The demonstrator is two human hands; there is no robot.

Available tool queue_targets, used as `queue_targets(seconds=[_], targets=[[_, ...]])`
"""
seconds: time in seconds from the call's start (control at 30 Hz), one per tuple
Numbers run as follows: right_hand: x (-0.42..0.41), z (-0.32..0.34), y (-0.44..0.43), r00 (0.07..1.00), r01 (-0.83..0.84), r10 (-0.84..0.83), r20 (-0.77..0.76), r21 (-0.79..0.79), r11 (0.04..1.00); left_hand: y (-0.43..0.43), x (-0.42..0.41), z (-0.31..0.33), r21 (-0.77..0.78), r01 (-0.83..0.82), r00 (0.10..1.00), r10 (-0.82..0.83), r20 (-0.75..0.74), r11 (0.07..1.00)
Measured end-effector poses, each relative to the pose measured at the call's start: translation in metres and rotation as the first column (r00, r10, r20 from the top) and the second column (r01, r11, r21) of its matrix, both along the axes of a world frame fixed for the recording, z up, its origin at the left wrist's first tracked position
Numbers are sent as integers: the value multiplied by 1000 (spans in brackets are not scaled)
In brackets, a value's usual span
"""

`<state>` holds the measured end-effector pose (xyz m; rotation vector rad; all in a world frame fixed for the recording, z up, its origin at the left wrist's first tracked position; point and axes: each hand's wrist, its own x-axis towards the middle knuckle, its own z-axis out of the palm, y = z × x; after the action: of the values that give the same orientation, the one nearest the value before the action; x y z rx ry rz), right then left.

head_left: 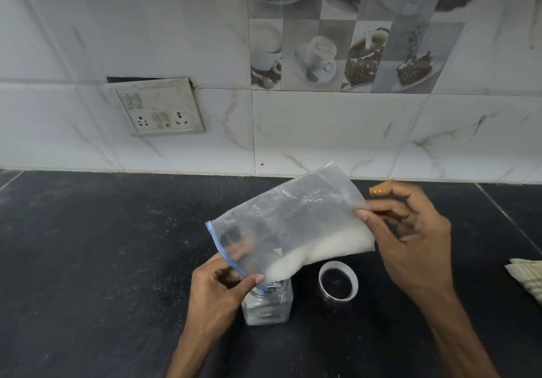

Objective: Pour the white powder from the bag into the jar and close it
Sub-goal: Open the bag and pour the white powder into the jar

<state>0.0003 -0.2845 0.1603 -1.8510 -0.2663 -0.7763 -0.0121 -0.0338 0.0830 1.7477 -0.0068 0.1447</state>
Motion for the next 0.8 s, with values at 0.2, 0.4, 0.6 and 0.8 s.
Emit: queue_targets(seconds=[0.2, 0.4, 0.6, 0.8], targets=[[1, -3, 2, 1000, -27, 27, -9, 35, 999, -1, 1, -3, 3, 44, 999, -44, 19, 999], [1, -5, -2, 1000, -21, 22, -6, 58, 998, 1, 1, -4, -1, 15, 1000, -15, 9, 1000], [0, -3, -2, 1000, -23, 23, 10, 38, 999, 0, 2, -4, -26, 2, 1000, -2, 13, 1000], [1, -3, -4, 999, -30, 30, 11, 41, 999, 0, 1, -5, -2, 8, 1000, -8, 6, 1000]])
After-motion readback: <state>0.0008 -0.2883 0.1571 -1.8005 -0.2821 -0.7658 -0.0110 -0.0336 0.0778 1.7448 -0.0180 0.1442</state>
